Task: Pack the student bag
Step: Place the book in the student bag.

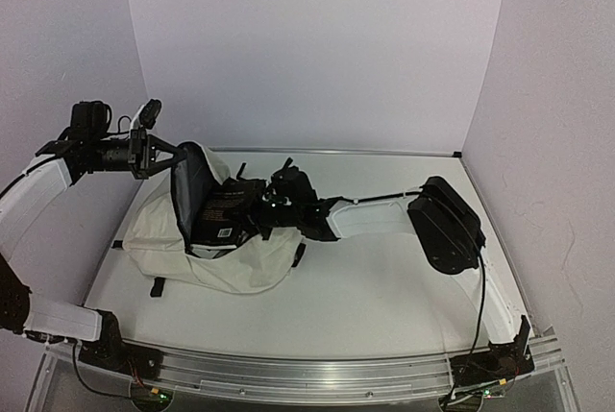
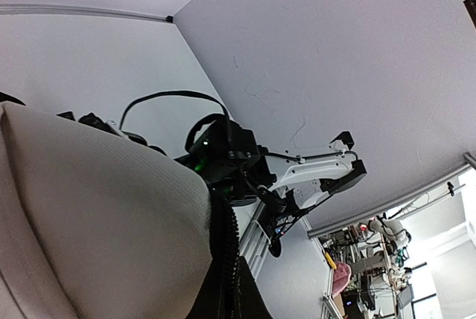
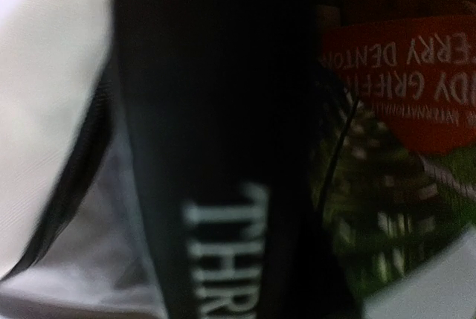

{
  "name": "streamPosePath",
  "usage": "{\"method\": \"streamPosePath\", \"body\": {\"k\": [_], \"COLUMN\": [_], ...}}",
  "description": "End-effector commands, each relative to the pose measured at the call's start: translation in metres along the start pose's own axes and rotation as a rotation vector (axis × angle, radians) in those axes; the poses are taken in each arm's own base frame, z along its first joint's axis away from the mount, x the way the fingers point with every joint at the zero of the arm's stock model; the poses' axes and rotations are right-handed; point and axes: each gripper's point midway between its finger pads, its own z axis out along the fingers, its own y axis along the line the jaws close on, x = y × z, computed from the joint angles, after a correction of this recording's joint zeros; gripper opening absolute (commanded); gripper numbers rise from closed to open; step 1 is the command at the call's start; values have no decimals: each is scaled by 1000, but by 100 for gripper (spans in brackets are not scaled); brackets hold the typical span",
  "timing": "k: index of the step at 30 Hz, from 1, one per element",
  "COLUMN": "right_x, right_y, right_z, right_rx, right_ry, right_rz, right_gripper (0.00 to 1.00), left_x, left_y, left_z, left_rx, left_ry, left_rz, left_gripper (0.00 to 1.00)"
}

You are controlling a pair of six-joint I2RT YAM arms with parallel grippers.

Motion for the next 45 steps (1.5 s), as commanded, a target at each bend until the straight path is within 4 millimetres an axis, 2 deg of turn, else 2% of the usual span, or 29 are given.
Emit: {"method": "streamPosePath", "body": {"k": [1,4,6,7,10,14,16,17,19,24,31,38,45], "right_x": [0,-9,-15,-18,-27,-36,-38,-37,-35,-24,-15,-7,1], "right_y": [15,15,24,22,35,35,37,32,25,12,-10,-7,16], "right_z": [18,12,0,-6,-33,-67,-80,-83,-86,-70,-55,-42,-27], "right_rx": [21,83,111,142,202,309,337,360,384,373,396,357,288], "right_ry": [-41,-94,-135,-157,-226,-301,-321,-319,-309,-227,-157,-102,-81], "right_rz": [-123,-200,-254,-283,-359,-439,-458,-462,-465,-454,-449,-463,-514], "right_gripper": [7,24,34,38,55,65,69,69,68,50,42,28,17], "left_x": [-8,-5,-6,-6,-9,-10,-10,-10,-11,-13,-14,-15,-11], "left_y": [-35,-33,-31,-32,-32,-33,-32,-31,-31,-32,-33,-29,-15], "left_z": [20,26,25,24,22,22,22,22,22,23,22,24,30], "left_rx": [89,84,62,53,27,18,16,15,14,19,12,11,-1], "left_ry": [35,49,37,31,12,9,10,11,12,14,16,19,27], "left_rz": [138,131,138,144,158,160,157,156,155,158,158,147,102], "left_gripper": [0,0,0,0,0,0,0,0,0,0,0,0,0]}}
